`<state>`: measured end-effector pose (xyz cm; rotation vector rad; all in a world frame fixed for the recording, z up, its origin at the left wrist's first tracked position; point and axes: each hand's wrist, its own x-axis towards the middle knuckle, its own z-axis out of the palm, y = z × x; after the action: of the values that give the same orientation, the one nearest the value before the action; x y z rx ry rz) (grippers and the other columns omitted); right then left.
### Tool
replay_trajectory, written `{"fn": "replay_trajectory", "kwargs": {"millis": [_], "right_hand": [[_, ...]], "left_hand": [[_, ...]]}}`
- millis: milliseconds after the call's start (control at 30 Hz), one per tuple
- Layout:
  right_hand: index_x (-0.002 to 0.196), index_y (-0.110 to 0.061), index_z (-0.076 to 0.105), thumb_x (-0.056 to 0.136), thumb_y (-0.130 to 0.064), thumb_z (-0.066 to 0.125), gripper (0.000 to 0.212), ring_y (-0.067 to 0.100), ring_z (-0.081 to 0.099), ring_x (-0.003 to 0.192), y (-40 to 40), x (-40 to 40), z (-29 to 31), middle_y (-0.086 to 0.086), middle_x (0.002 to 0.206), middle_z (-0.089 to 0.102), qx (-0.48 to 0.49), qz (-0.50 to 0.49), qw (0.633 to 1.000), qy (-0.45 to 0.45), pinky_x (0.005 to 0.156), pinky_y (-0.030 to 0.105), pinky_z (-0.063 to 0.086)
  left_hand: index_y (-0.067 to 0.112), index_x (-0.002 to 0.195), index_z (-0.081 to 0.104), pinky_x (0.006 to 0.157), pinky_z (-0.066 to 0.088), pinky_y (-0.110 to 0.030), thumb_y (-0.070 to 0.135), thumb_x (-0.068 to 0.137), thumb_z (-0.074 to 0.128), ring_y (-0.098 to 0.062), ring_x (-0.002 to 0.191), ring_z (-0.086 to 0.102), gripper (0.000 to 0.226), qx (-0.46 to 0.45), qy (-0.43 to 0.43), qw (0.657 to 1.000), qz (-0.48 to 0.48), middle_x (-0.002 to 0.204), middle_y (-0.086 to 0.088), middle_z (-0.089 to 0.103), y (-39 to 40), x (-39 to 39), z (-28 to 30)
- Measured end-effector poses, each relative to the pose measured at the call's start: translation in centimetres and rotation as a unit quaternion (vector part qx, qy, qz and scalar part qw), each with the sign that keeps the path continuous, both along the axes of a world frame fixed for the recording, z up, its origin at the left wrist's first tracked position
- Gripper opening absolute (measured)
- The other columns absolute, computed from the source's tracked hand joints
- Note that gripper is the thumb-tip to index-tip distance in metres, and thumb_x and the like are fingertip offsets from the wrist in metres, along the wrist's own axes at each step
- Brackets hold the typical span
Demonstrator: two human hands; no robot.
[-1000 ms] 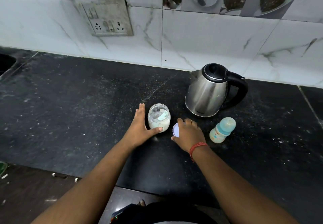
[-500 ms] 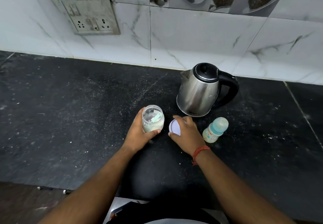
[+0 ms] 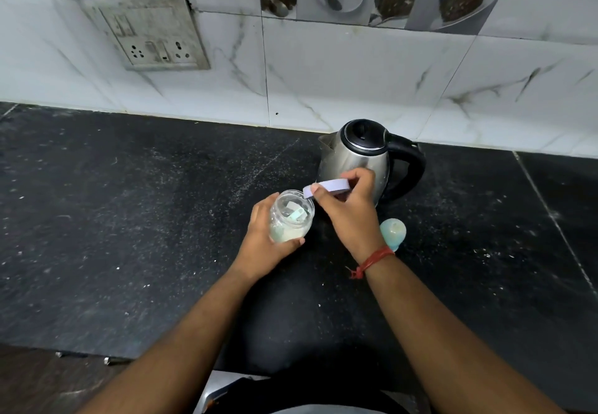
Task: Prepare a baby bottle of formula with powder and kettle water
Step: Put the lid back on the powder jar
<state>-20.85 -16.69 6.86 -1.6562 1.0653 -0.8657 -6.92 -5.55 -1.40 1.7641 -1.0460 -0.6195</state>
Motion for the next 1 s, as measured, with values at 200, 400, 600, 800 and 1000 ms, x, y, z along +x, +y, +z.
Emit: {"fn": "replay_trajectory", "kwargs": {"millis": [200,400,600,800,1000], "right_hand": [[0.093,-0.005,0.050,0.075,-0.021,0.087,0.045,0.006,0.049,0.102,-0.2,-0.3,0.6,0.008,0.115,0.045,-0.166,0.051,0.985,0.014,0.091,0.008,0.037],[0.094,-0.010,0.052,0.075,-0.024,0.087,0.041,0.002,0.044,0.119,-0.7,-1.1,-0.2,0.001,0.132,0.041,-0.192,0.138,0.968,0.077,0.097,0.003,0.030],[0.146,-0.020,0.047,0.087,-0.024,0.076,0.065,0.018,0.045,0.134,-2.2,-1.7,2.0,0.003,0.144,0.046,-0.210,0.272,0.927,0.151,0.114,0.035,0.036],[0.154,-0.030,0.038,0.090,-0.020,0.072,0.073,0.014,0.037,0.136,-4.4,-2.4,3.9,0.002,0.148,0.033,-0.208,0.416,0.851,0.242,0.112,0.019,0.028],[0.149,-0.037,0.034,0.086,-0.035,0.075,0.075,0.016,0.050,0.117,-4.9,-2.1,4.6,-0.007,0.140,0.033,-0.235,0.450,0.807,0.300,0.095,0.033,0.047]], "left_hand": [[0.020,0.153,0.038,0.112,0.037,-0.017,0.029,0.068,0.090,-0.002,0.136,0.041,0.100,-0.029,0.018,0.999,-0.029,0.144,0.002,0.039,-1.1,-1.9,2.3],[0.023,0.149,0.042,0.111,0.032,-0.011,0.026,0.067,0.085,0.000,0.137,0.039,0.092,-0.049,0.007,0.998,-0.027,0.143,0.005,0.041,-2.0,-2.4,3.9],[0.039,0.143,0.040,0.105,0.036,-0.009,0.014,0.069,0.095,0.009,0.131,0.043,0.094,-0.021,0.014,0.998,-0.065,0.141,0.006,0.045,-2.5,-1.2,4.6],[0.025,0.149,0.044,0.113,0.048,-0.040,0.017,0.066,0.091,-0.017,0.131,0.058,0.095,0.048,0.087,0.983,-0.151,0.141,-0.004,0.058,-2.4,0.9,5.6],[0.027,0.148,0.048,0.108,0.051,-0.034,0.006,0.073,0.090,-0.020,0.128,0.063,0.089,0.086,0.118,0.965,-0.219,0.137,-0.004,0.066,-2.4,2.1,6.1]]}}
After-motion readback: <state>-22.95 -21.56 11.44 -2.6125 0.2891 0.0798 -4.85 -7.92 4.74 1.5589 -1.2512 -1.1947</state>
